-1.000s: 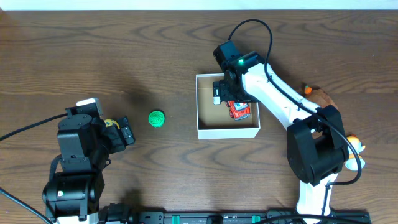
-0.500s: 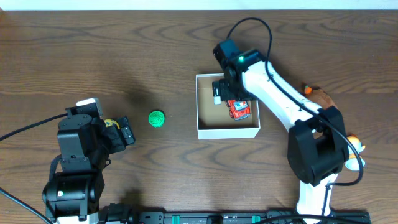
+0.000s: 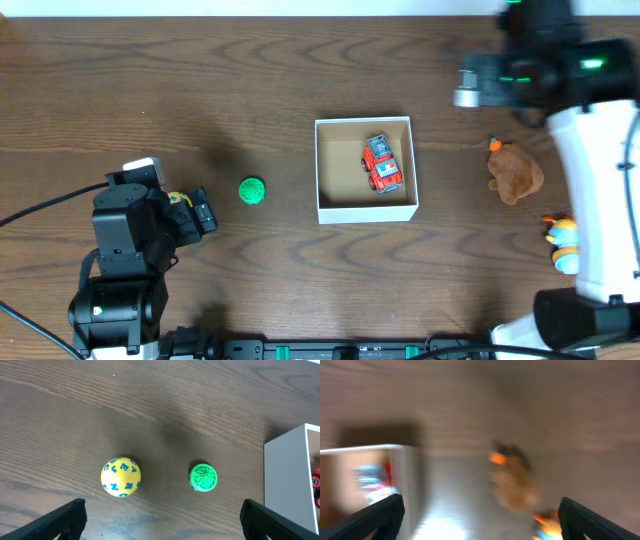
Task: Pack container
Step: 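Reach the right gripper to the brown plush toy and grasp it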
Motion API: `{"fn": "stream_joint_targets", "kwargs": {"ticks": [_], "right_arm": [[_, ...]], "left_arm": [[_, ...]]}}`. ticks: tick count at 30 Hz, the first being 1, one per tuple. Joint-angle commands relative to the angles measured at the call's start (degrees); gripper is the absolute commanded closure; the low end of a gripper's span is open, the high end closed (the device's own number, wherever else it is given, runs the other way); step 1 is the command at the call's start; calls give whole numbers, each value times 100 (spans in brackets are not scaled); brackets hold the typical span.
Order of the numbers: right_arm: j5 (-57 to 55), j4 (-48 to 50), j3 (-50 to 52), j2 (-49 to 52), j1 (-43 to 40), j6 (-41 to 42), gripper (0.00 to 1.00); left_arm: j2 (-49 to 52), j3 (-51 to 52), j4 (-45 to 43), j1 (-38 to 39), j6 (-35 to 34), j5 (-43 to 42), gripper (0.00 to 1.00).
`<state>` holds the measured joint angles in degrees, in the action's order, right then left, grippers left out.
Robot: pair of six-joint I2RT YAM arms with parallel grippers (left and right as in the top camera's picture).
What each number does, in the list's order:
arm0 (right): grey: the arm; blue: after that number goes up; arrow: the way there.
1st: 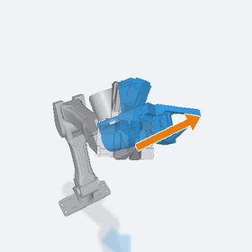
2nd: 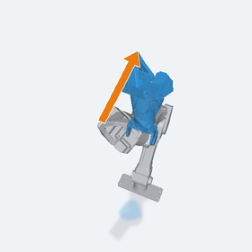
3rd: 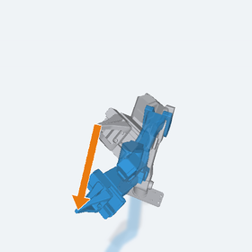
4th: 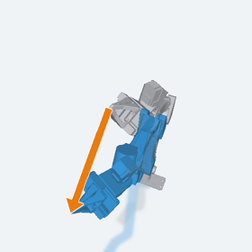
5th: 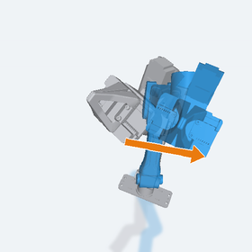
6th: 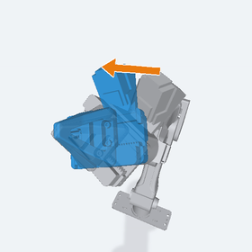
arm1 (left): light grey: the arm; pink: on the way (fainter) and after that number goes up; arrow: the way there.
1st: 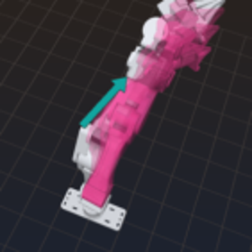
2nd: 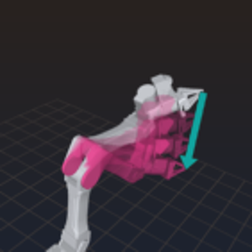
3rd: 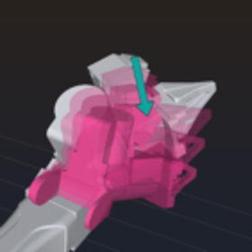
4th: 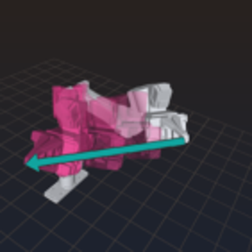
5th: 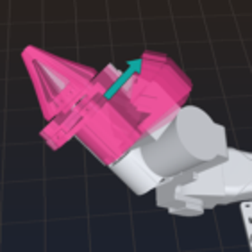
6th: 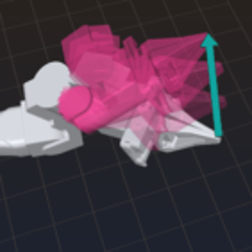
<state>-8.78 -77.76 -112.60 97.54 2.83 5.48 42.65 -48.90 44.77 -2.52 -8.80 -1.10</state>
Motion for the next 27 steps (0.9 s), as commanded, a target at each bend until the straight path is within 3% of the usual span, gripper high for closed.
{"fn": "stream_joint_targets", "kwargs": {"ticks": [1, 3, 12, 19, 24, 27], "right_arm": [[122, -90, 538, 374, -625, -1379, 1], [286, 0, 1014, 492, -918, -1805, 1], [192, 1416, 2935, 1058, -1432, -1823, 1], [310, 2170, 3497, 1473, -1491, -1770, 1], [459, 2258, 3499, 1491, -1486, -1770, 23], [455, 2238, 3497, 1486, -1475, -1733, 47]], "left_arm": [[-4, -125, 0, -20, -4, 31, 2], [-4, -125, 0, -20, -4, 31, 2], [-4, -125, -2, -20, -4, 31, 2], [-4, -125, 11, -20, -7, 31, 2], [-4, -125, 20, -20, -7, 31, 2], [-4, -125, 20, -20, -7, 31, 2]]}}
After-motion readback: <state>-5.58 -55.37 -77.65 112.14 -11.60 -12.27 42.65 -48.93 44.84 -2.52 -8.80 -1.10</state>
